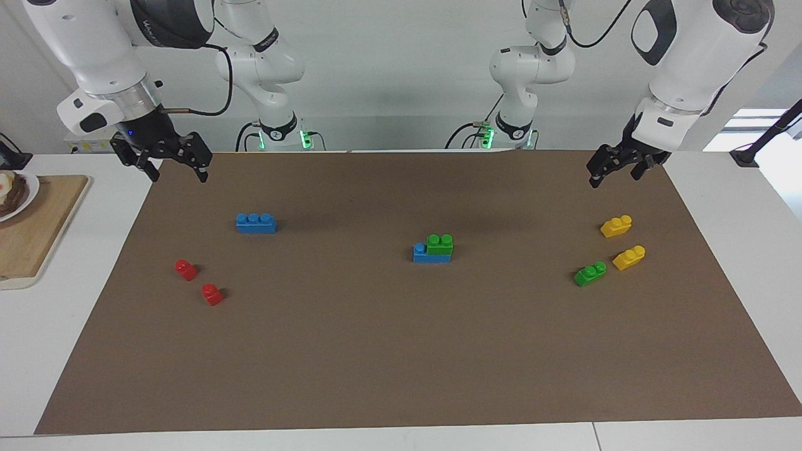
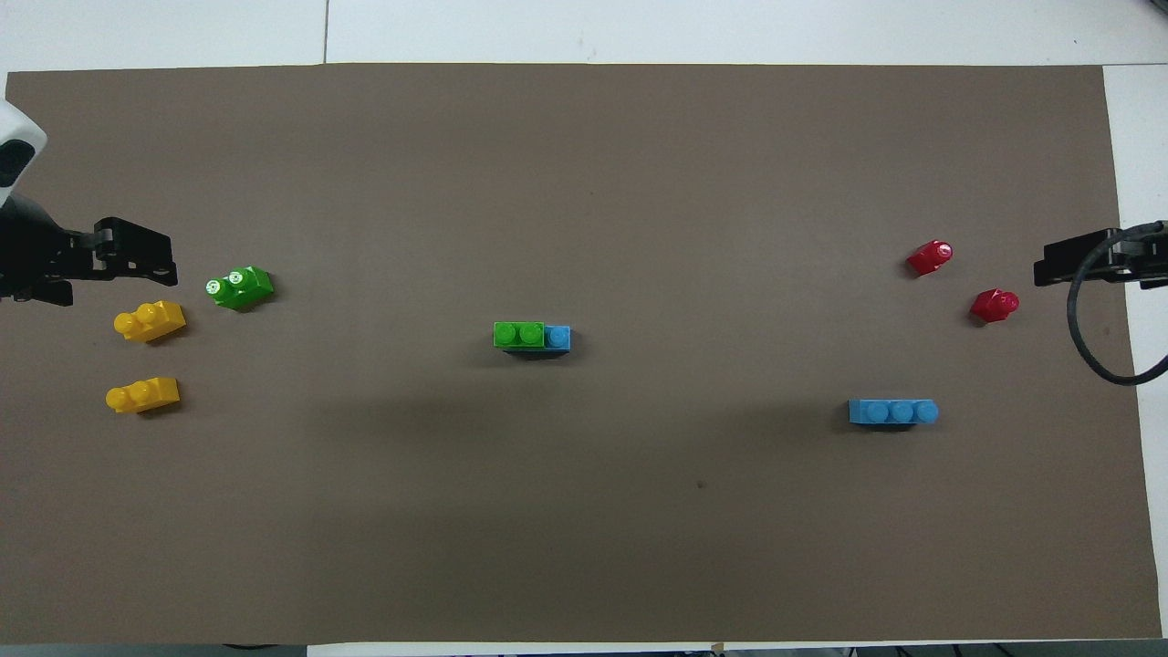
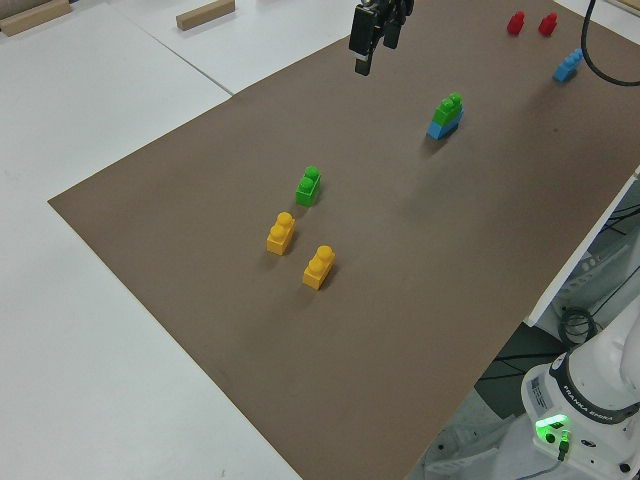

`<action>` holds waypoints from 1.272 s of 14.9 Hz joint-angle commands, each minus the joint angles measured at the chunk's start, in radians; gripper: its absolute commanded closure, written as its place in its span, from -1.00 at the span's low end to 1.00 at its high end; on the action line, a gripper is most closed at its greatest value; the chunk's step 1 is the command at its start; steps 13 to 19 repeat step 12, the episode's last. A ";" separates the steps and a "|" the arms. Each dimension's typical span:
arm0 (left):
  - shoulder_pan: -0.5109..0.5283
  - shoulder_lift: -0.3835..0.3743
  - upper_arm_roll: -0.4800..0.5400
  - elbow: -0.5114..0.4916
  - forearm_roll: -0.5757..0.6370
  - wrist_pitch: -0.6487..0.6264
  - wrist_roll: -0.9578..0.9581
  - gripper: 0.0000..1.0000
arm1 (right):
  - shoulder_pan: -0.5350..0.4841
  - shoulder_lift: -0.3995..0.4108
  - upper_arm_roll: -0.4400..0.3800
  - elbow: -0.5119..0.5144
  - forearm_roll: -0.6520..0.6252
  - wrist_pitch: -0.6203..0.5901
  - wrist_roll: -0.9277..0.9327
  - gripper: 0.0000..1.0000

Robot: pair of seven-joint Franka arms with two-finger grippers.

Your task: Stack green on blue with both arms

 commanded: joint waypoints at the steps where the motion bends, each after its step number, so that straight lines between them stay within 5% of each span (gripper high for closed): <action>1: -0.010 -0.014 0.013 0.005 -0.011 -0.015 0.015 -1.00 | -0.015 -0.009 0.010 -0.009 -0.031 0.009 -0.020 -1.00; 19: -0.010 -0.017 0.009 0.002 -0.011 0.002 0.015 -1.00 | -0.014 -0.007 0.012 -0.004 -0.028 0.012 -0.006 -1.00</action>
